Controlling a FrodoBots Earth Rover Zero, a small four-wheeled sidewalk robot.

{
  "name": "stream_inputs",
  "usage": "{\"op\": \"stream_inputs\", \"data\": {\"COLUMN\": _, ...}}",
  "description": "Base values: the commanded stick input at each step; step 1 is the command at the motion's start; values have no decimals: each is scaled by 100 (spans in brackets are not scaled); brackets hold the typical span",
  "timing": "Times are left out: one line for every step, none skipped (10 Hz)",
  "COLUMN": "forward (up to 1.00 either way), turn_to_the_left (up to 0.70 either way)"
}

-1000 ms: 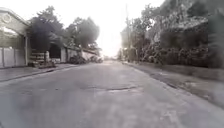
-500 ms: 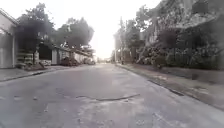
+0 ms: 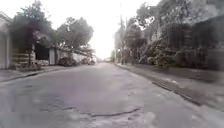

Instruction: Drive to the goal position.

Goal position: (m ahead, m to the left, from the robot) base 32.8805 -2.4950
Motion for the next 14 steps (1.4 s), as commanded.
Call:
{"op": "stream_inputs", "data": {"forward": 100, "turn_to_the_left": 0}}
{"op": "stream_inputs", "data": {"forward": 100, "turn_to_the_left": 0}}
{"op": "stream_inputs", "data": {"forward": 100, "turn_to_the_left": 0}}
{"op": "stream_inputs", "data": {"forward": 100, "turn_to_the_left": 0}}
{"op": "stream_inputs", "data": {"forward": 100, "turn_to_the_left": 0}}
{"op": "stream_inputs", "data": {"forward": 100, "turn_to_the_left": 0}}
{"op": "stream_inputs", "data": {"forward": 100, "turn_to_the_left": 0}}
{"op": "stream_inputs", "data": {"forward": 100, "turn_to_the_left": -4}}
{"op": "stream_inputs", "data": {"forward": 100, "turn_to_the_left": -40}}
{"op": "stream_inputs", "data": {"forward": 100, "turn_to_the_left": -40}}
{"op": "stream_inputs", "data": {"forward": 100, "turn_to_the_left": -40}}
{"op": "stream_inputs", "data": {"forward": 100, "turn_to_the_left": -40}}
{"op": "stream_inputs", "data": {"forward": 100, "turn_to_the_left": -18}}
{"op": "stream_inputs", "data": {"forward": 100, "turn_to_the_left": 0}}
